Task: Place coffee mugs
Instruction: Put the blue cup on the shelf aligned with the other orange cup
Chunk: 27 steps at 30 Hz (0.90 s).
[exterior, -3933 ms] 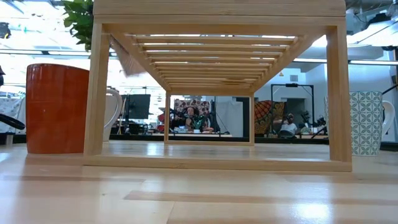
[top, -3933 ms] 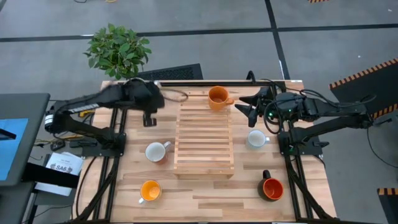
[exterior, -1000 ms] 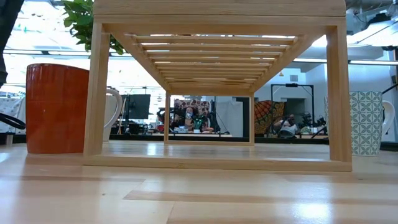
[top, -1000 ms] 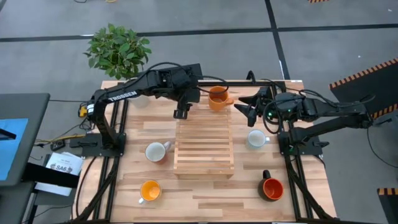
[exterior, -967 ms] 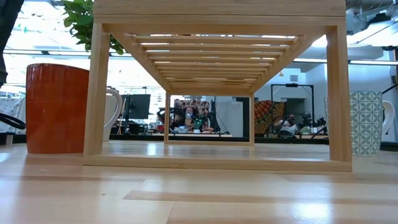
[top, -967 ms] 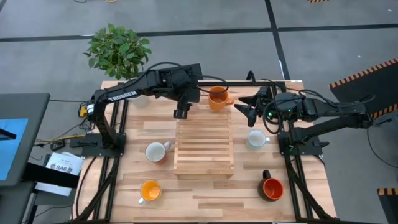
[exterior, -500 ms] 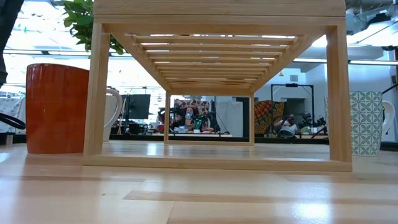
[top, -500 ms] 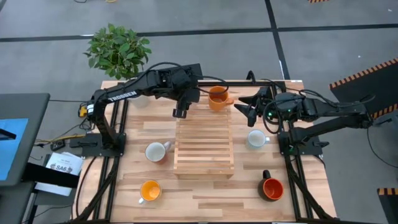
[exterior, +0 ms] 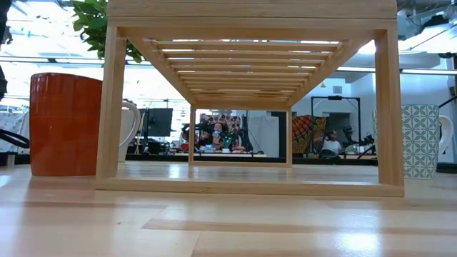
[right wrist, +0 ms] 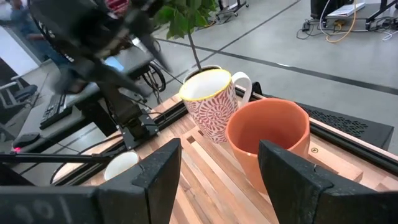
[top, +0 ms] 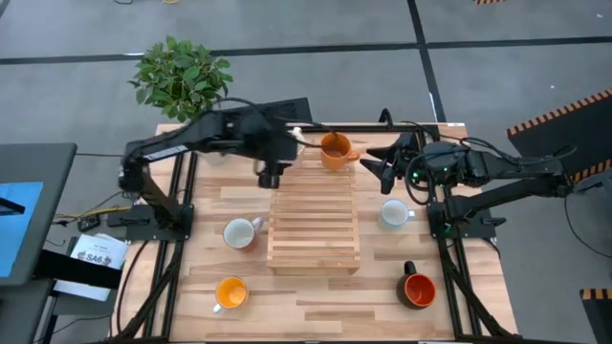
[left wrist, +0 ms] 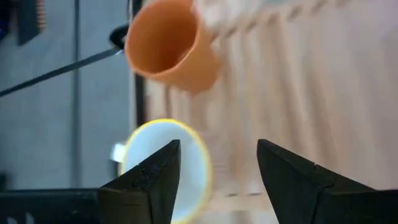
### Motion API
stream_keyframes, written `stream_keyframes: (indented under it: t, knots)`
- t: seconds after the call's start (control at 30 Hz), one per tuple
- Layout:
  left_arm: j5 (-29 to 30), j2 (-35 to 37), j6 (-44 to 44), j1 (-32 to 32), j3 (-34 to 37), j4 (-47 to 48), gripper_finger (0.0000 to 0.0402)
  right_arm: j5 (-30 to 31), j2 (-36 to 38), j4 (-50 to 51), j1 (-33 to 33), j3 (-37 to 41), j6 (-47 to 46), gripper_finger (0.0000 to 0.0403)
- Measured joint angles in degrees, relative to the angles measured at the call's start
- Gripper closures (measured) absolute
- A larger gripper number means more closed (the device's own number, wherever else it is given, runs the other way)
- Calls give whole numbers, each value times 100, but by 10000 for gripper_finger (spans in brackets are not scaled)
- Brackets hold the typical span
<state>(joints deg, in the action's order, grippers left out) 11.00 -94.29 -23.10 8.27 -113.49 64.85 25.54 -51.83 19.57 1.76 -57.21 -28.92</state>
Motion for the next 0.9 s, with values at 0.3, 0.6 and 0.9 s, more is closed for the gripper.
stream_keyframes:
  t: [0.3, 0.6, 0.9]
  knots:
    - [-1637, 1812, 1759, 196, 1312, -1583, 236, 0, 0, -576, 0, -4, 507, 164]
    - [-1478, 4313, 2889, -29, 4595, -4384, 267, -2, 0, -578, -2, -4, 546, 164]
    - [-939, 5251, 3037, -79, 5565, -5186, 268, -6, 0, -597, -2, -4, 394, 165]
